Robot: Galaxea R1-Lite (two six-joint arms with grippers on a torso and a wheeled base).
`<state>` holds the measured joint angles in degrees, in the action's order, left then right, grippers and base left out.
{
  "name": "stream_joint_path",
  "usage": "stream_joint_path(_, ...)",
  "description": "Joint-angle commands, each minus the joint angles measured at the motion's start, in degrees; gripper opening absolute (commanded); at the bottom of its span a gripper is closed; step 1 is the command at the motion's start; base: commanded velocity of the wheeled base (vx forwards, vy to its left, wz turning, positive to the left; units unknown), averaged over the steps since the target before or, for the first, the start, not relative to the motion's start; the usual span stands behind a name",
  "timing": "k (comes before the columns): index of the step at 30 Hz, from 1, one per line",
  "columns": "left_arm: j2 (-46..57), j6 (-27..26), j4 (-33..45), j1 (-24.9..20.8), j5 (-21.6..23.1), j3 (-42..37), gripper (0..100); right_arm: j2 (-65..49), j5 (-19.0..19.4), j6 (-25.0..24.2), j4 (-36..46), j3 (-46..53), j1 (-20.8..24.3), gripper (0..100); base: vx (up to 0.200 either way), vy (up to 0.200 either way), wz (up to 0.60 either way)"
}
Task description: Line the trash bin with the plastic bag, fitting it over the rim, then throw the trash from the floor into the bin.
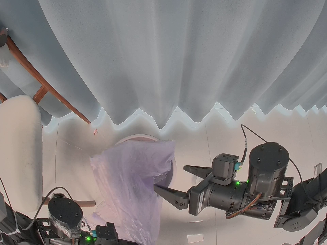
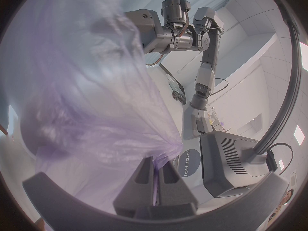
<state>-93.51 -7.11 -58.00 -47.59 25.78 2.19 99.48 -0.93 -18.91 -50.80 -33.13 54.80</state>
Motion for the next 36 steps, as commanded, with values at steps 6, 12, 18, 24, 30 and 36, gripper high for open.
stream_joint_path(6, -6.33, -0.01, -5.45, 0.13, -2.05, -1.14, 0, -0.42, 0.31, 3.0, -2.38, 3.95, 1.28, 100, 0.0, 0.0, 0.0)
stream_joint_path(12, -9.14, 0.08, -11.17, 0.31, -3.28, -1.84, 0, -2.62, 0.14, 2.65, -6.07, 1.76, -0.3, 100, 0.0, 0.0, 0.0)
stream_joint_path(18, -12.04, 0.16, -16.35, 0.75, -4.95, -2.11, 0, -6.4, 1.1, 2.91, -6.33, 3.34, -0.39, 100, 0.0, 0.0, 0.0)
stream_joint_path(24, -12.31, 0.16, -16.62, 0.57, -5.04, -2.11, 0, -5.08, 2.95, 4.67, -6.07, 4.31, -0.13, 100, 0.0, 0.0, 0.0)
stream_joint_path(30, -11.87, 0.25, -16.18, -2.24, -4.34, -2.19, 0, -0.25, 3.12, 7.04, -6.77, 3.6, 0.57, 100, 0.0, 0.0, 0.0)
stream_joint_path(36, -11.43, 0.08, -8.09, -6.9, -4.78, -2.19, 0, -0.33, 3.3, 7.04, -8.44, 4.22, 0.66, 100, 0.0, 0.0, 0.0)
